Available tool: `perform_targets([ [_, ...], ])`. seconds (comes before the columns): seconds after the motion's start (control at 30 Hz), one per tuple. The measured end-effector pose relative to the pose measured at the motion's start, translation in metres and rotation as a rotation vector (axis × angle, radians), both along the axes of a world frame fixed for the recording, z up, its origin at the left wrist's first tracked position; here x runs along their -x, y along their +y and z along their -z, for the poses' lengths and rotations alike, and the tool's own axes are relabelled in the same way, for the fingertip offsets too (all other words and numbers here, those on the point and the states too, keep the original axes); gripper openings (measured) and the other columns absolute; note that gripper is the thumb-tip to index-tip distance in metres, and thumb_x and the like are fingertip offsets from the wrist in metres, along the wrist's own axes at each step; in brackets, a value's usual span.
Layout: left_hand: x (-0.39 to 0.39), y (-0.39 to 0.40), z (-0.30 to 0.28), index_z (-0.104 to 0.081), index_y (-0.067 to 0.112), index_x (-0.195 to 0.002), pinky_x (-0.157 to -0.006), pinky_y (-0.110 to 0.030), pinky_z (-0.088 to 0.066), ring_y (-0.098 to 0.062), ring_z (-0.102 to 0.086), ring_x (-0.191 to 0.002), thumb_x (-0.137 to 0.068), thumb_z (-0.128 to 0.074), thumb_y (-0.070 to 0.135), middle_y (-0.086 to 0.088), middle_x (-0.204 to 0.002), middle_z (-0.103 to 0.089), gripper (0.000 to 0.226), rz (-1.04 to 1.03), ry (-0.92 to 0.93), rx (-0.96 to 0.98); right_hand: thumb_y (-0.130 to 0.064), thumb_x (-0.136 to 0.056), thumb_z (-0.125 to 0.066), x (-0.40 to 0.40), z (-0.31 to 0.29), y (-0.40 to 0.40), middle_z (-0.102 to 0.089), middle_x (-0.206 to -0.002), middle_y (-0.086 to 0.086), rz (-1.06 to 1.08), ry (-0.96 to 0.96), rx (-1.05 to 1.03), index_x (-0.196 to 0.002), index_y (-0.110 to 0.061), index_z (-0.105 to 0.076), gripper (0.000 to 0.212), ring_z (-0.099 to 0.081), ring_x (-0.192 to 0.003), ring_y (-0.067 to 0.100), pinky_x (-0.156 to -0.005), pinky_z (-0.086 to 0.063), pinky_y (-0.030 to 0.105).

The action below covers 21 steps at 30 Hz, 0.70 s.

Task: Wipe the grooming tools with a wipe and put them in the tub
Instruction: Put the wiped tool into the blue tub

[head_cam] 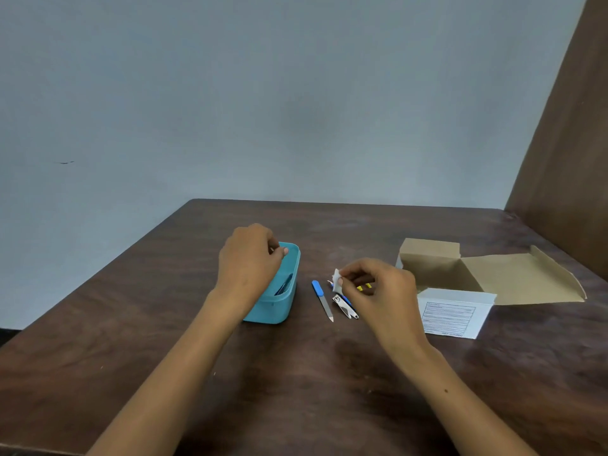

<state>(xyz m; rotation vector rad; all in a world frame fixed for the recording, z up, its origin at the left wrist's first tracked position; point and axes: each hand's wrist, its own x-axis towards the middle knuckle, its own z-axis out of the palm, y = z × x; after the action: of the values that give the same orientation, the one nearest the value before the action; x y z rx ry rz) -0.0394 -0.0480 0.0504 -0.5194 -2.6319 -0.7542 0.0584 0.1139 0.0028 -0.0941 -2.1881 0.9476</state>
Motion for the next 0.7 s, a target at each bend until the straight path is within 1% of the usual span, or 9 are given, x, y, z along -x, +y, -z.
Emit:
perform_targets([
  [0.1, -0.019, 0.014, 0.001, -0.071, 0.014, -0.089, -0.072, -0.030, -0.050, -0.016, -0.064, -0.079, -0.088, -0.062, 0.021, 0.002, -0.088, -0.072, 0.012, 0.111, 0.121, -0.146, -0.009, -0.078, -0.072, -0.004, -0.003, 0.007, -0.063, -0.064, -0.016, 0.042, 0.058, 0.018, -0.070, -0.015, -0.070, 0.010, -0.063, -0.069, 0.003, -0.058, -0.050, 0.013],
  [0.17, -0.029, 0.026, 0.007, -0.071, 0.014, -0.091, -0.073, -0.025, -0.049, -0.011, -0.063, -0.077, -0.088, -0.060, 0.014, 0.003, -0.087, -0.072, 0.011, 0.218, 0.106, -0.230, -0.012, -0.080, -0.073, -0.006, -0.005, 0.012, -0.063, -0.063, -0.015, 0.063, 0.087, 0.031, -0.068, -0.015, -0.070, 0.012, -0.063, -0.067, 0.003, -0.057, -0.049, 0.011],
  [0.23, -0.036, 0.039, 0.017, -0.071, 0.012, -0.094, -0.076, -0.028, -0.051, -0.015, -0.064, -0.082, -0.088, -0.058, 0.006, -0.001, -0.090, -0.072, 0.016, 0.308, 0.057, -0.240, -0.013, -0.081, -0.072, -0.007, -0.007, 0.015, -0.065, -0.064, -0.011, 0.080, 0.104, 0.029, -0.069, -0.014, -0.070, 0.012, -0.063, -0.065, 0.004, -0.058, -0.048, 0.009],
  [0.27, -0.037, 0.044, 0.022, -0.071, 0.011, -0.095, -0.077, -0.031, -0.052, -0.018, -0.065, -0.085, -0.087, -0.056, 0.002, -0.003, -0.091, -0.072, 0.019, 0.344, 0.045, -0.222, -0.014, -0.081, -0.072, -0.007, -0.007, 0.016, -0.067, -0.065, -0.009, 0.089, 0.110, 0.017, -0.070, -0.014, -0.070, 0.011, -0.063, -0.063, 0.005, -0.058, -0.048, 0.010],
  [0.37, -0.040, 0.054, 0.034, -0.070, 0.009, -0.101, -0.080, -0.031, -0.051, -0.022, -0.064, -0.091, -0.086, -0.050, -0.004, -0.009, -0.098, -0.071, 0.028, 0.395, -0.017, -0.111, -0.015, -0.081, -0.071, -0.010, -0.006, 0.018, -0.068, -0.068, -0.006, 0.104, 0.099, -0.009, -0.071, -0.014, -0.070, 0.010, -0.064, -0.061, 0.006, -0.058, -0.049, 0.012],
  [0.5, -0.039, 0.054, 0.044, -0.063, 0.019, -0.110, -0.077, -0.033, -0.052, -0.023, -0.063, -0.091, -0.086, -0.050, -0.004, -0.008, -0.102, -0.068, 0.036, 0.409, -0.053, 0.081, -0.017, -0.082, -0.071, -0.011, -0.004, 0.020, -0.069, -0.067, -0.008, 0.093, 0.077, -0.006, -0.069, -0.016, -0.070, 0.013, -0.065, -0.063, 0.005, -0.059, -0.052, 0.018],
  [0.57, -0.040, 0.054, 0.044, -0.056, 0.016, -0.115, -0.069, -0.029, -0.045, -0.025, -0.060, -0.091, -0.088, -0.048, -0.003, -0.011, -0.103, -0.063, 0.035, 0.392, -0.080, 0.211, -0.016, -0.083, -0.071, -0.011, -0.004, 0.019, -0.068, -0.067, -0.010, 0.087, 0.066, -0.014, -0.068, -0.015, -0.069, 0.014, -0.064, -0.065, 0.004, -0.059, -0.052, 0.020],
  [0.63, -0.043, 0.054, 0.043, -0.053, 0.012, -0.115, -0.066, -0.028, -0.039, -0.027, -0.058, -0.091, -0.090, -0.046, -0.002, -0.013, -0.102, -0.061, 0.030, 0.373, -0.093, 0.326, -0.016, -0.082, -0.071, -0.011, -0.003, 0.018, -0.067, -0.066, -0.011, 0.092, 0.058, -0.033, -0.068, -0.015, -0.069, 0.015, -0.063, -0.068, 0.004, -0.058, -0.051, 0.020],
  [0.7, -0.044, 0.052, 0.046, -0.052, 0.010, -0.113, -0.069, -0.032, -0.044, -0.028, -0.059, -0.092, -0.089, -0.047, -0.002, -0.014, -0.103, -0.062, 0.027, 0.364, -0.096, 0.369, -0.014, -0.082, -0.071, -0.012, -0.004, 0.018, -0.066, -0.065, -0.012, 0.090, 0.055, -0.037, -0.067, -0.015, -0.068, 0.016, -0.063, -0.068, 0.004, -0.057, -0.051, 0.020],
])
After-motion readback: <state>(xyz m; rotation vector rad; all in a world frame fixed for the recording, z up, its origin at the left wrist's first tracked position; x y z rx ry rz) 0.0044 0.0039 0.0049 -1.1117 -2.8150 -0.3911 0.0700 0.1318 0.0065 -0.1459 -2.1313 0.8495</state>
